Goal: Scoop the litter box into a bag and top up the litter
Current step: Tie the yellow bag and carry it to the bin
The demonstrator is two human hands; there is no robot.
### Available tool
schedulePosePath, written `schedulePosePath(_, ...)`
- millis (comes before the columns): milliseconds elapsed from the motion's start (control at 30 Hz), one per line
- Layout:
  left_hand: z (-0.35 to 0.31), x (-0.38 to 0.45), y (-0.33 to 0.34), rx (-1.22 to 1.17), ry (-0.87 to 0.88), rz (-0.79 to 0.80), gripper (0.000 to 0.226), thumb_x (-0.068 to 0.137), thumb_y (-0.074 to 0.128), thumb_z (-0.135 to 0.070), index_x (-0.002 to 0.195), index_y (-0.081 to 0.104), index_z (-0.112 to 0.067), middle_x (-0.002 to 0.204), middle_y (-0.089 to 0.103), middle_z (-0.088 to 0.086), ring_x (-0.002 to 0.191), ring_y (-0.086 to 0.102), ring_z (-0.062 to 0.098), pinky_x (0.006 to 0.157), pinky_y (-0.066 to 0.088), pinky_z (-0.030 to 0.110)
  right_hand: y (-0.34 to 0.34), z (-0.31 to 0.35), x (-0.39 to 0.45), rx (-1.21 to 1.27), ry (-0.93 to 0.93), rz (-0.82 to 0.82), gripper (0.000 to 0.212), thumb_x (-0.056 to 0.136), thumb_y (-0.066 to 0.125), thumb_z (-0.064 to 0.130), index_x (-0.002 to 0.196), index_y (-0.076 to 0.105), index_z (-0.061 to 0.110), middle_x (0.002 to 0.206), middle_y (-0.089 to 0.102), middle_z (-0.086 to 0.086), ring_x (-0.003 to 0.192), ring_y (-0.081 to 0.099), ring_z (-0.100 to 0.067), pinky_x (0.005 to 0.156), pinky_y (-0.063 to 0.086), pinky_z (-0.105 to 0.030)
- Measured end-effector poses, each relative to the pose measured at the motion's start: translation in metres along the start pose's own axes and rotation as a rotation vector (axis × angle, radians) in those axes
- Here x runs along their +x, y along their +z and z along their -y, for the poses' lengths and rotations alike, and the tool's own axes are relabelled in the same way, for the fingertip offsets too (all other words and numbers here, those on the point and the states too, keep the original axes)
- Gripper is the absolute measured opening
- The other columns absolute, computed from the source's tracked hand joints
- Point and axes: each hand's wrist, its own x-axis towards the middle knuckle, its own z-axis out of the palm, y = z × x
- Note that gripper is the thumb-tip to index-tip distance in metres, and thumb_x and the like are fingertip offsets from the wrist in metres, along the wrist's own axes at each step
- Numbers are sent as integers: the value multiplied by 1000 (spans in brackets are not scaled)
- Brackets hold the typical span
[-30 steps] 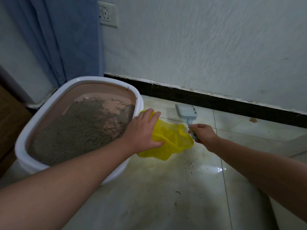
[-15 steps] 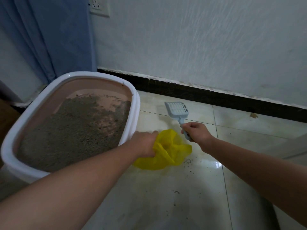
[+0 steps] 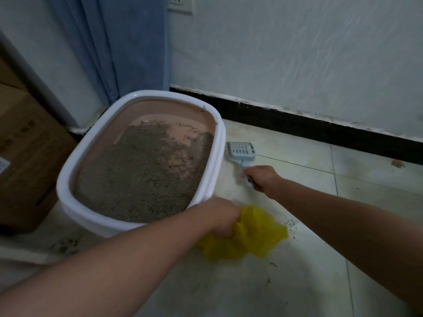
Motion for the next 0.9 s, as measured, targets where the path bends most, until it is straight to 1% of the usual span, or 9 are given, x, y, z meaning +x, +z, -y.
schedulePosePath(200,5,-8,1,-24,-2,-117,25,86,61,-32,104,65,-15,102,66,11,94,62,31,66,38,30,36,-10,7,128,162,44,20,82,70,1,66,58,3,62,55,-12,52,53,-17,38,49,-21)
schedulePosePath(300,5,-9,2,-24,11,-147,24,87,59,-33,101,65,-15,100,66,11,93,62,31,66,36,29,42,-15,10,188,195,64,15,81,68,-7,70,58,-2,70,59,-19,57,60,-22,39,53,-27)
schedulePosePath(367,6,-10,3,-29,18,-159,23,87,59,-33,99,65,-14,97,66,10,91,62,30,65,36,29,44,-16,10,182,184,68,14,80,69,-8,70,60,-3,72,59,-21,59,60,-24,48,58,-30)
schedulePosePath(467,8,-9,5,-50,29,-175,23,86,60,-34,97,65,-15,95,65,8,88,62,29,65,36,30,43,-18,9,88,127,34,11,79,69,-5,71,63,-2,72,60,-21,60,58,-26,72,58,-38)
schedulePosePath(533,10,-8,6,-60,31,-182,22,85,60,-34,97,65,-16,94,65,8,88,61,28,65,37,30,40,-20,6,30,70,24,9,79,68,-4,72,64,-1,73,61,-21,59,57,-27,73,57,-40)
schedulePosePath(667,10,-7,8,-62,36,-206,21,85,60,-34,95,64,-15,92,64,8,86,62,28,65,40,31,36,-28,8,-167,-150,-8,12,82,71,15,73,67,8,75,68,-14,63,62,-28,70,58,-42)
schedulePosePath(767,11,-6,9,-54,54,-237,20,84,60,-33,93,64,-16,90,64,7,83,61,28,65,41,31,32,-31,11,-742,-546,-92,27,81,69,30,105,65,19,100,64,-2,91,61,-20,74,50,-31)
schedulePosePath(833,12,-5,12,-45,79,-261,20,83,61,-34,92,65,-17,90,65,6,82,62,27,65,42,31,32,-34,11,-1056,-833,-42,49,83,64,32,129,54,22,124,53,-4,111,51,-23,85,47,-34)
schedulePosePath(900,13,-5,15,-33,99,-275,19,82,62,-34,91,65,-18,90,66,5,81,62,26,65,42,31,33,-39,11,-1284,-983,35,55,87,58,35,139,46,21,141,44,-6,123,43,-26,94,44,-39)
